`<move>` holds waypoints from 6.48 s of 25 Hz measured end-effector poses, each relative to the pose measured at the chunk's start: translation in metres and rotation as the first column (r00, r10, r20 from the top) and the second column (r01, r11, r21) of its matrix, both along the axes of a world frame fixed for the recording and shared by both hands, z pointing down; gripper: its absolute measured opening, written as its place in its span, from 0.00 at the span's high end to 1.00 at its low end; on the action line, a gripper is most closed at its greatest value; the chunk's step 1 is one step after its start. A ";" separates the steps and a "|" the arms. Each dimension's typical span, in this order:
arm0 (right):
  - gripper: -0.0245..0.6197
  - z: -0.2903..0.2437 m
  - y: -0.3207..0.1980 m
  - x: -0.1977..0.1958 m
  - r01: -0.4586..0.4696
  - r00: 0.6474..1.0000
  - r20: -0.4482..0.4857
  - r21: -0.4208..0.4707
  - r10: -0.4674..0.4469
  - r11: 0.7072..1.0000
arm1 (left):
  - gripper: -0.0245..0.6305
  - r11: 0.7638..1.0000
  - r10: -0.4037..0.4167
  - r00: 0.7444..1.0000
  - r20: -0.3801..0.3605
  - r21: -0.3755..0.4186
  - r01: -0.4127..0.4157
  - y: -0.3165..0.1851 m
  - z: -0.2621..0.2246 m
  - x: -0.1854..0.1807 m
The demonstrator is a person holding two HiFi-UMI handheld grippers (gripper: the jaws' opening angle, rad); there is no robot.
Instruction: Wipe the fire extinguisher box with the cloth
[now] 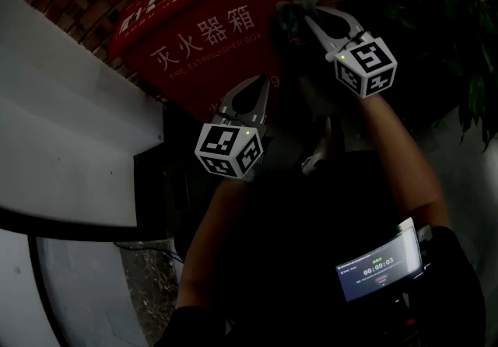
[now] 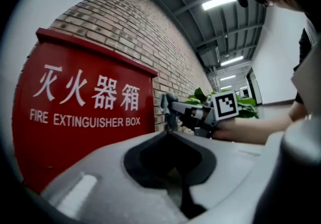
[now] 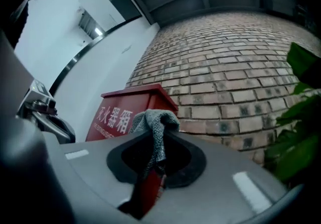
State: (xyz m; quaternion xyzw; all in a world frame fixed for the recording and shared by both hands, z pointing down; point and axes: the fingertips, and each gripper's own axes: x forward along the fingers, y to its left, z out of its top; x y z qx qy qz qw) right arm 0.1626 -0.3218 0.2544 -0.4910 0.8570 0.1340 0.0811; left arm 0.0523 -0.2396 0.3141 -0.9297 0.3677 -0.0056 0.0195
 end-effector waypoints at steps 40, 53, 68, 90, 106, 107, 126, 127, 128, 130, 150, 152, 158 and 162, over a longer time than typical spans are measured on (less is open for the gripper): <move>0.90 0.113 -0.078 -0.062 0.155 0.407 -0.913 0.116 0.043 0.981 | 0.96 0.995 -0.100 0.995 0.013 0.016 0.100 -0.067 0.051 0.064; 0.91 0.250 -0.080 -0.066 0.126 0.305 -0.950 -0.036 -0.073 0.991 | 0.96 0.947 -0.276 0.959 0.071 -0.148 0.284 -0.079 0.176 0.056; 0.90 0.401 -0.061 -0.066 0.077 -0.026 -0.979 -0.204 -0.202 0.976 | 0.96 0.888 -0.390 0.912 0.127 -0.208 0.409 -0.080 0.253 0.019; 0.90 0.090 -0.099 -0.032 -0.005 0.255 -0.944 0.214 0.208 0.977 | 0.96 0.935 -0.348 0.937 0.008 -0.075 0.348 -0.072 0.093 0.065; 0.90 0.096 -0.137 -0.064 0.032 0.174 -0.953 0.256 0.247 0.966 | 0.96 0.939 -0.337 0.941 -0.007 -0.070 0.336 -0.081 0.103 0.057; 0.90 0.108 -0.136 -0.065 0.034 0.171 -0.958 0.241 0.232 0.970 | 0.96 0.938 -0.341 0.940 -0.007 -0.078 0.339 -0.082 0.110 0.056; 0.90 0.320 -0.117 -0.068 0.016 0.093 -0.996 -0.012 -0.014 1.000 | 0.96 0.914 -0.378 0.926 0.027 -0.152 0.377 -0.082 0.209 0.041; 0.90 0.333 -0.116 -0.068 0.014 0.083 -0.996 -0.029 -0.030 0.999 | 0.96 0.913 -0.377 0.926 0.030 -0.156 0.377 -0.083 0.212 0.040; 0.90 0.346 -0.114 -0.069 0.013 0.072 -0.996 -0.046 -0.047 0.999 | 0.96 0.913 -0.376 0.926 0.032 -0.160 0.376 -0.083 0.216 0.039; 0.90 0.372 -0.111 -0.069 0.013 0.057 -0.995 -0.079 -0.080 0.997 | 0.96 0.912 -0.372 0.928 0.036 -0.171 0.372 -0.083 0.223 0.037; 0.89 0.361 -0.083 -0.040 0.012 0.087 -0.981 -0.172 -0.172 0.985 | 0.96 0.924 -0.336 0.940 0.054 -0.174 0.341 -0.064 0.184 0.016; 0.89 0.315 -0.085 -0.036 0.012 0.110 -0.987 -0.118 -0.119 0.993 | 0.96 0.923 -0.348 0.937 0.018 -0.168 0.346 -0.066 0.157 0.010; 0.89 0.195 -0.067 -0.034 0.001 0.168 -0.986 -0.003 -0.003 1.000 | 0.96 0.927 -0.367 0.930 -0.029 -0.091 0.363 -0.055 0.079 -0.017; 0.89 0.126 -0.056 -0.035 0.009 0.155 -0.985 0.078 0.075 0.997 | 0.96 0.925 -0.379 0.923 -0.060 -0.068 0.375 -0.055 0.035 -0.039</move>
